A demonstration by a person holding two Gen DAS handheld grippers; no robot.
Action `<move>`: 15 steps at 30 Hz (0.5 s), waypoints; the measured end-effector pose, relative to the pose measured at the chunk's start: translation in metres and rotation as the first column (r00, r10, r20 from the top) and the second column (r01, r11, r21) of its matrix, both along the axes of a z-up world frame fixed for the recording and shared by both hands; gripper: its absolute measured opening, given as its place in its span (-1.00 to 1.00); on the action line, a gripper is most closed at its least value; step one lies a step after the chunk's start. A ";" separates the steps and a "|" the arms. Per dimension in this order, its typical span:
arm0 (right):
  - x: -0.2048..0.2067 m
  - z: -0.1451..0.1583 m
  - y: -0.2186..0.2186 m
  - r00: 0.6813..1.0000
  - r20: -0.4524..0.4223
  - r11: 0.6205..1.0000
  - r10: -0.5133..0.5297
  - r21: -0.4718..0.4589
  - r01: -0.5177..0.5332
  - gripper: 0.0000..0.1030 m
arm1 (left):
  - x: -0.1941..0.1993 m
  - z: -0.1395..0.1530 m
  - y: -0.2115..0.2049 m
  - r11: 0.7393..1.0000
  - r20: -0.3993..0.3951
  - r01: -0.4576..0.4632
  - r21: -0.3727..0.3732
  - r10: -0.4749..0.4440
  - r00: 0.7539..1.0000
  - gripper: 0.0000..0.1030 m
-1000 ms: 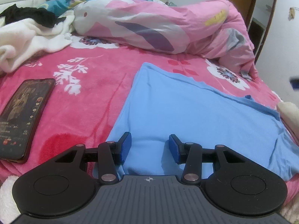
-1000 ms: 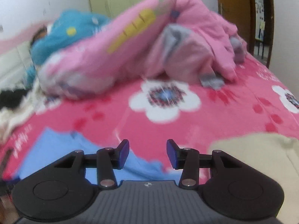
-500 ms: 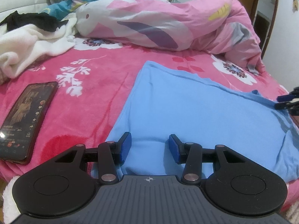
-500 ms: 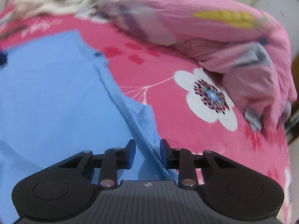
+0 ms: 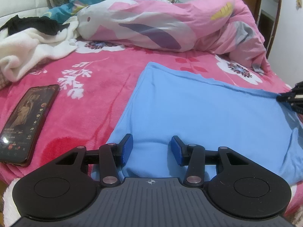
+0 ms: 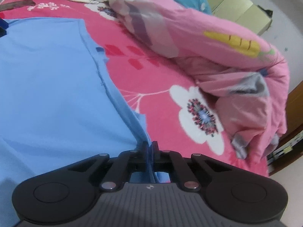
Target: Fold clothes
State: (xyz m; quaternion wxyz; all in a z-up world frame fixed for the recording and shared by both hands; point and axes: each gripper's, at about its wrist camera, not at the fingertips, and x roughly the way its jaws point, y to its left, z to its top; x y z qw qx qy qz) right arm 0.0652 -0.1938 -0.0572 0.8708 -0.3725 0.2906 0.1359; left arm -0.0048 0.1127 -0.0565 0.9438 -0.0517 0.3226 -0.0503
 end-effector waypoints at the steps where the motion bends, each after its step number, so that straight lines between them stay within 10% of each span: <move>1: 0.000 0.001 0.001 1.000 0.019 1.000 -0.001 -0.002 0.001 -0.97 | 0.000 0.000 0.000 1.000 0.000 -0.001 0.000 0.001 1.000 -0.12; 9: 0.030 -0.009 -0.008 0.998 -0.007 0.998 -0.054 0.043 0.055 -0.97 | -0.001 0.000 -0.001 1.000 0.006 0.002 0.010 -0.002 1.000 -0.12; 12: 0.051 -0.016 -0.030 0.983 -0.120 0.966 -0.138 0.201 0.160 -0.93 | -0.001 -0.001 -0.001 1.000 0.009 0.005 0.016 -0.005 1.000 -0.12; 15: 0.073 -0.002 -0.078 0.934 -0.256 0.787 -0.248 0.509 0.348 -0.57 | -0.001 -0.001 0.000 1.000 0.009 0.009 0.013 -0.009 1.000 -0.12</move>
